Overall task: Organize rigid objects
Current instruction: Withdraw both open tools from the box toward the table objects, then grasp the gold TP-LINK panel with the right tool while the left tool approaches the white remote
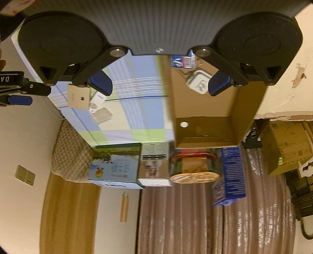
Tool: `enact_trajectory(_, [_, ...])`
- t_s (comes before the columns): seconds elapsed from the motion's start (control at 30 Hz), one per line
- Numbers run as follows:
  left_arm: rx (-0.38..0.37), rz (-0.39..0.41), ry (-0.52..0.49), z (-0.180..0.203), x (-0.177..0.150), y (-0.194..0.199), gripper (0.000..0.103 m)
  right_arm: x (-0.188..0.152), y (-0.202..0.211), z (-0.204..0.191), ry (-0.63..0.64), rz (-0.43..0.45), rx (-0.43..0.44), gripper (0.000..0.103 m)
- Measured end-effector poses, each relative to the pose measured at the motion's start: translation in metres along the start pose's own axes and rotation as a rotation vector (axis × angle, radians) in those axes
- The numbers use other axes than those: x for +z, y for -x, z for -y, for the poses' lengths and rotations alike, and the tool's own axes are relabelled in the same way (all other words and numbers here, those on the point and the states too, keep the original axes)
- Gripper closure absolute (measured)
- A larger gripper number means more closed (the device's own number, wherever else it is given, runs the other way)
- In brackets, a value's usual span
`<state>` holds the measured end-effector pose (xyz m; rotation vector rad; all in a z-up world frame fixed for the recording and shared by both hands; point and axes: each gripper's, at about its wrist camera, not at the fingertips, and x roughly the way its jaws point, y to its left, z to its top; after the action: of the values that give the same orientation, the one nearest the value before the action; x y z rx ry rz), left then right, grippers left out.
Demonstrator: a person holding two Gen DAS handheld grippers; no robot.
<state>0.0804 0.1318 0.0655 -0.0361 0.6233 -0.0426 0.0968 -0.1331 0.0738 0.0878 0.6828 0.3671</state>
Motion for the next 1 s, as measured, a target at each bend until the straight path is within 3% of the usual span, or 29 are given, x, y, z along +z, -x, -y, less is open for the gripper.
enact_trajectory(0.47, [-0.102, -0.03, -0.035, 0.068, 0.003, -0.041, 0.001, -0.02, 0.017, 0.083, -0.131, -0.012, -0.146, 0.013])
enact_trajectory(1.0, [-0.09, -0.088, -0.066, 0.098, -0.001, -0.145, 0.001, -0.028, -0.057, 0.118, -0.182, -0.039, -0.217, 0.014])
